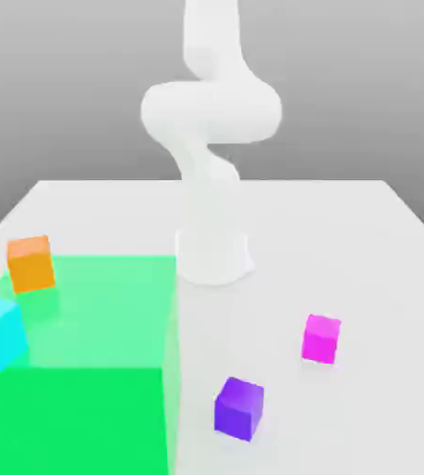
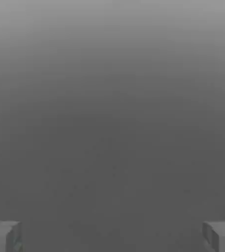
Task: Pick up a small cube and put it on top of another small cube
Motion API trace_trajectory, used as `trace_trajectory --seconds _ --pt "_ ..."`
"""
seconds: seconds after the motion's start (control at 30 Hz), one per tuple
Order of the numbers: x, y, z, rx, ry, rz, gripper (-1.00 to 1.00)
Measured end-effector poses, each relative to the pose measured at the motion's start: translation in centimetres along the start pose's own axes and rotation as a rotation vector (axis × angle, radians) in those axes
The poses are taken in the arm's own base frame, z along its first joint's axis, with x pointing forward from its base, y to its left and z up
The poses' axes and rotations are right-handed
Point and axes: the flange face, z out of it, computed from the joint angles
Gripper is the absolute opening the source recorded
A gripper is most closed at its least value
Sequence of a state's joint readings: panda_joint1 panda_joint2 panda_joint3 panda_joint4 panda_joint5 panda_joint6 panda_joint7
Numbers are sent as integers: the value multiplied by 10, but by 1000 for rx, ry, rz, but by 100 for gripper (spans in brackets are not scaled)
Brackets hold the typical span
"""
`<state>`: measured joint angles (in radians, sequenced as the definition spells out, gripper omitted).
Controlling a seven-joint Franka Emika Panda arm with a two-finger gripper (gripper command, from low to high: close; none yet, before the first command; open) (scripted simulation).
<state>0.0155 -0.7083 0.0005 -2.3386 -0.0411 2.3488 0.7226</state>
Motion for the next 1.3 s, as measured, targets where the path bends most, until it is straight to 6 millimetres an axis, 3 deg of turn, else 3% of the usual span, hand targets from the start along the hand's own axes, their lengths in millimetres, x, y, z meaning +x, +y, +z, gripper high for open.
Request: trace_trajectory --seconds 0.17,0.33,0.5,0.63,0.73,0.93,0.97,1.17,1.3 --pt "-30 10 115 -112 -125 -247 0" --pt "-75 38 213 -175 -280 -480 0" --pt "-136 78 292 -187 -458 -703 0" --pt "-194 114 340 -155 -611 -874 0" --pt "-237 142 365 -112 -717 -981 0" --pt "-277 172 413 -99 -745 -1006 0" --pt "-280 175 417 -99 -746 -1006 -100" --pt "-282 177 419 -100 -748 -1006 -100" --pt "-265 163 397 -98 -747 -1004 -100"
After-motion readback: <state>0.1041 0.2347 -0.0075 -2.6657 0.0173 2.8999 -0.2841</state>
